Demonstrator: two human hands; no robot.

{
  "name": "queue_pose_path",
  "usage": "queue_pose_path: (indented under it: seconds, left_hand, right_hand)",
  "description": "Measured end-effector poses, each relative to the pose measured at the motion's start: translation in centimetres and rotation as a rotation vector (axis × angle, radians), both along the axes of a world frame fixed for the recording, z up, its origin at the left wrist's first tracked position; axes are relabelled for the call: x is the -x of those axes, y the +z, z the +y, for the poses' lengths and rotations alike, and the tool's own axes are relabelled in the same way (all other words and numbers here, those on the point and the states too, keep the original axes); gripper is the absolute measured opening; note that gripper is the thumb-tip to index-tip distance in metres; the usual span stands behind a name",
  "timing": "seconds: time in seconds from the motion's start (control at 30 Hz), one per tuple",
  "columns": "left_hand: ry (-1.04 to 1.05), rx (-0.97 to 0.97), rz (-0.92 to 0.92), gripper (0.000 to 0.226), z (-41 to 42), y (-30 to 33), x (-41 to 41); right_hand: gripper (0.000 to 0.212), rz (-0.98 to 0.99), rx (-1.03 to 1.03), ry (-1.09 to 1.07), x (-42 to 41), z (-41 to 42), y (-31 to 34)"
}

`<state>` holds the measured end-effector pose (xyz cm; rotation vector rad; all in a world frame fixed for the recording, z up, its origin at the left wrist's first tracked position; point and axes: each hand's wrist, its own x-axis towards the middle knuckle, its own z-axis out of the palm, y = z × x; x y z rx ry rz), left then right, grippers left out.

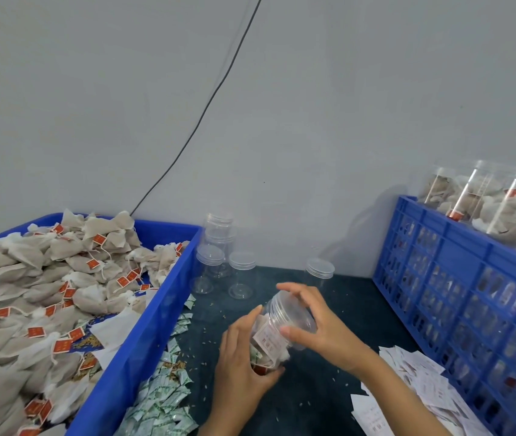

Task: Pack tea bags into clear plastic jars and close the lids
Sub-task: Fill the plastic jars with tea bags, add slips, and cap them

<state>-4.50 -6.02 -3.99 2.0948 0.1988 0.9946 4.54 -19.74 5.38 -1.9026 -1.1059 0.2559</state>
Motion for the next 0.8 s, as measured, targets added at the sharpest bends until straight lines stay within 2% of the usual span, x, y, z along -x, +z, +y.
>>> queue_pose_path:
  seconds: [0.13, 0.17, 0.27, 0.33, 0.5, 0.6, 0.73, 0.8]
  left_hand:
    - [-0.084, 0.086, 0.019, 0.101, 0.2, 0.0, 0.0]
    - [-0.130, 0.184, 0.017, 0.106, 0.3, 0.1, 0.1]
    - [-0.269, 0.644, -0.013, 0.121, 1.2, 0.7, 0.6]
    - [-0.381, 0.856, -0.043, 0.111, 1.5, 0.8, 0.6]
    - [-0.540, 0.987, -0.059, 0.093, 0.8, 1.3, 0.3]
    - [-0.541, 1.022, -0.001, 0.087, 0.7, 1.7, 0.7]
    - [-0.616, 1.080, 0.146, 0.071, 0.9, 2.2, 1.7]
    - [-0.656, 1.100, 0.207, 0.061, 1.1, 2.3, 1.7]
  right_hand:
    - [0.071, -0.147, -0.013, -0.094, 0.8, 1.2, -1.1]
    - [0.071, -0.158, -0.040, -0.120, 0.9, 1.3, -1.3]
    - [0.071, -0.103, -0.167, -0.181, 1.0, 1.0, -1.2]
    - [0.070, -0.016, -0.238, -0.190, 1.0, 0.9, -0.8]
    - [0.059, 0.071, -0.286, -0.175, 1.8, 1.3, -0.6]
    - [0.072, -0.059, -0.310, -0.199, 2.2, 1.7, -1.0]
    - [0.050, -0.219, -0.306, -0.138, 2.3, 1.9, -0.6]
    - [0.048, -0.323, -0.278, -0.069, 2.1, 1.6, -0.2]
